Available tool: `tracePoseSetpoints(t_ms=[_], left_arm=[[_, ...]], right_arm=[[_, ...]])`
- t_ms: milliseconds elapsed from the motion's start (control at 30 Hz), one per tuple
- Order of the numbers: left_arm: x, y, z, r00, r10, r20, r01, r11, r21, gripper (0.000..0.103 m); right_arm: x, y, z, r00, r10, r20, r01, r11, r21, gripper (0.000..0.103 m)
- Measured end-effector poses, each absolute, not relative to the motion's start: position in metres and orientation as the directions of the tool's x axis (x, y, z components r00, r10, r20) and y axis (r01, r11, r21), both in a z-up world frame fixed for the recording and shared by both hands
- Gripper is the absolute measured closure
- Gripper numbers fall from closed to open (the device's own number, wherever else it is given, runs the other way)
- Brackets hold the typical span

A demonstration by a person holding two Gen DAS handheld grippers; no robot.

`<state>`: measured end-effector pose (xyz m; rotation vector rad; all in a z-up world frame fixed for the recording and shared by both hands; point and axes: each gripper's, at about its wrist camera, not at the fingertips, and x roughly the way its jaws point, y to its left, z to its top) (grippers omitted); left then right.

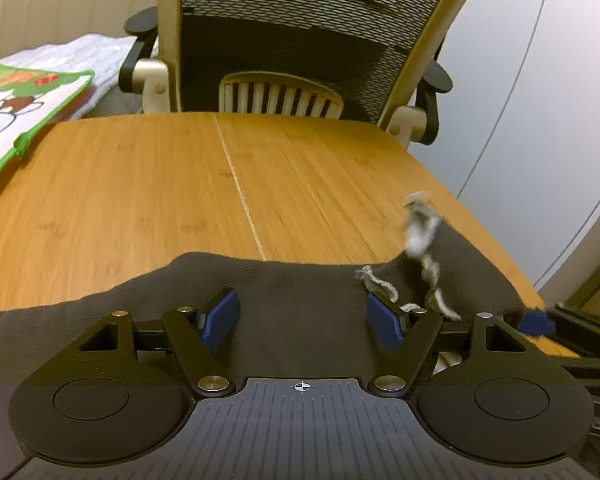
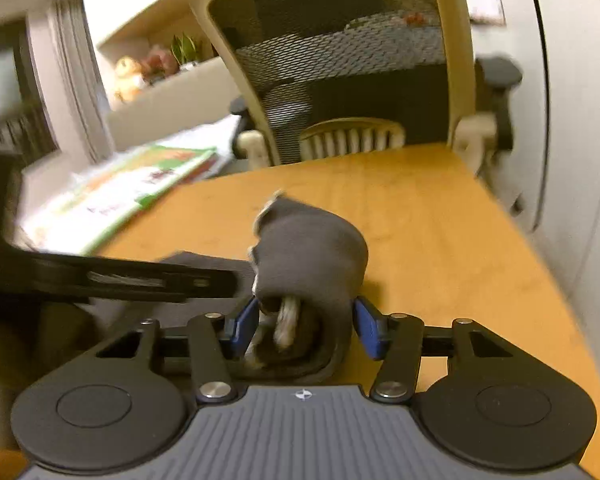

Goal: Fold clothes
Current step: 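Roll the grey pants forward with the right tool toward the left tool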

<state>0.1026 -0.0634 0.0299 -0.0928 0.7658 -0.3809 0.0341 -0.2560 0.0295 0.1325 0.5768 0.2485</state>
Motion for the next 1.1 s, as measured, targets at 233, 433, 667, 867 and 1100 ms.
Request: tracePoseSetpoints(t_ms=[233,433,667,867,1100], left_arm=[[0.100,-0.063,0.028,0.657,-0.379,-0.651,0.310,0.924,-0.225,0.025],[0.097,-0.068,0.026,0.661,-0.382,-0.646,0.325,0.922,-0.213,0.017],[0.097,-0.067,0.027,0.659,-0.389,-0.643,0.322,0.919,-0.226,0.015],[0.102,-0.057,0.050,0.654,-0.439,-0.616,0.287,0.898,-0.335,0.016],[0.110,-0.108,0.067,0.606,-0.493,-0.625,0.446,0.860,-0.247,0.011]], right_arm=[[0.040,-0.286,0.030,0.817,0.241,-0.523,-0.120,0.960,0.254,0.039],[0.037,-0.311,0.027,0.834,0.195,-0.516,-0.050,0.958,0.281,0.043],[0.032,-0.287,0.038,0.860,0.193,-0.473,-0.138,0.979,0.149,0.090],[0.021,-0.229,0.029,0.843,0.234,-0.484,-0.317,0.943,-0.096,0.089],[0.022,-0.209,0.020,0.819,0.245,-0.519,-0.389,0.902,-0.187,0.088]])
